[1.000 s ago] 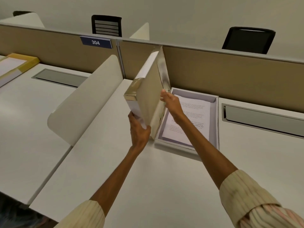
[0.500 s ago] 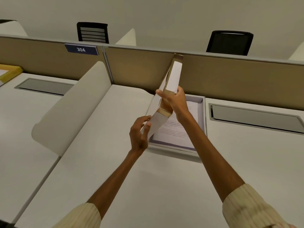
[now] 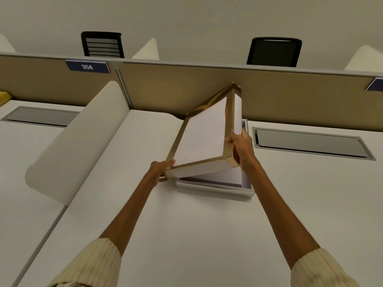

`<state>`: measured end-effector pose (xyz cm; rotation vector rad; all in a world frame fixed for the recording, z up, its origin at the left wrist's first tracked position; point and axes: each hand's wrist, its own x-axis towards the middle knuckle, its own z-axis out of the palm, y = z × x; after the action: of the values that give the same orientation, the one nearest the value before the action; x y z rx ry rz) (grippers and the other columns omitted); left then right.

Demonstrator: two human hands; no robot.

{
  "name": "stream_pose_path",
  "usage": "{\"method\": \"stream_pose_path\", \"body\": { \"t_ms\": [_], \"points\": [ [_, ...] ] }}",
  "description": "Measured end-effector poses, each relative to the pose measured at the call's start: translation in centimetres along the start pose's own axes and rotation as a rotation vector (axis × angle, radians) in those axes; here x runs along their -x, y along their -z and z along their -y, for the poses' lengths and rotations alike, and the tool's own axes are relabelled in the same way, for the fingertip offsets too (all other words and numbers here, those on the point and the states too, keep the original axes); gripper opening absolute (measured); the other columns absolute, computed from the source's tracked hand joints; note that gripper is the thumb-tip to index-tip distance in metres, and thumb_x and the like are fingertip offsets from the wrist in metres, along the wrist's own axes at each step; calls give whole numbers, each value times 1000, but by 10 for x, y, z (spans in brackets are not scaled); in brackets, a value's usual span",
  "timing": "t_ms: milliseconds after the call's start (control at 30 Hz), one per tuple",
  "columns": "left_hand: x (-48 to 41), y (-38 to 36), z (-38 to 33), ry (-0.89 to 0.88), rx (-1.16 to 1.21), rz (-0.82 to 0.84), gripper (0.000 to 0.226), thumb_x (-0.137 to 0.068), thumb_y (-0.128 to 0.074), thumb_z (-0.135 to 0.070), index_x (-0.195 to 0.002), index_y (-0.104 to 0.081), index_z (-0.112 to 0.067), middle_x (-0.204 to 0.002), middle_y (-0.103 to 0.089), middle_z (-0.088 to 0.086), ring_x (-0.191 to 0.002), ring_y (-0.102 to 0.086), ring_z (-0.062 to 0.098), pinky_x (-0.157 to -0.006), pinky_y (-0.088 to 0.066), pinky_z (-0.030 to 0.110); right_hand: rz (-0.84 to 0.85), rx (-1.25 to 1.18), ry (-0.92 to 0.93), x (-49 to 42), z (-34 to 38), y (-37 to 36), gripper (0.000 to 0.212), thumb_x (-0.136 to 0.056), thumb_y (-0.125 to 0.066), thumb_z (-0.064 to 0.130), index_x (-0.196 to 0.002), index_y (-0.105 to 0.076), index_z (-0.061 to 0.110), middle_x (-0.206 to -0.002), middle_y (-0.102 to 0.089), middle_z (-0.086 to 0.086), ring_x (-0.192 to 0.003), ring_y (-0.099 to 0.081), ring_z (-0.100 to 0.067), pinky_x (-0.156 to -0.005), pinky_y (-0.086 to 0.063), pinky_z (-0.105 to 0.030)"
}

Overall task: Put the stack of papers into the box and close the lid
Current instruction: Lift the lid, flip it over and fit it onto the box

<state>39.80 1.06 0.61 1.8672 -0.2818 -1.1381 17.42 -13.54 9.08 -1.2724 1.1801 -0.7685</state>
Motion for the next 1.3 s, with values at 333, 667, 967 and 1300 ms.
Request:
{"method": "stream_pose_path", "body": {
  "t_ms": [333,667,967,1300],
  "points": [
    [19,-34,6,-300,-118,-181,31,-80,-75,-28,-89,-71,1,-86,-70,14,-80,-64,27,-69,-51,29,-116,54,-132,-19,-38,47,19,-97,-44,16,-82,-55,12,-87,-57,-9,-93,-47,-23,-73,-43,-26],
    [37,-55,17,-364,-249,-318,37,-80,-77,-26,-105,-66,-1,-91,-61,5,-81,-58,22,-78,-48,31,-69,186,-193,-20,-102,67,46,-91,-58,47,-105,-59,4,-113,-63,-23,-95,-60,-29,-82,-48,-37],
    [32,-49,52,-343,-243,-243,47,-80,-76,-29,-115,-64,-1,-116,-68,15,-107,-63,29,-83,-50,33,-98,282,-65,-18,-123,62,62,-81,-69,49,-122,-51,7,-107,-60,-8,-90,-58,-21,-70,-46,-25],
    [30,-54,56,-409,-283,-241,48,-84,-72,-30,-120,-62,-1,-116,-68,17,-108,-64,31,-84,-52,33,-154,273,-50,-23,-126,64,58,-80,-69,49,-117,-56,7,-103,-62,-7,-89,-58,-21,-71,-45,-27]
  ]
}}
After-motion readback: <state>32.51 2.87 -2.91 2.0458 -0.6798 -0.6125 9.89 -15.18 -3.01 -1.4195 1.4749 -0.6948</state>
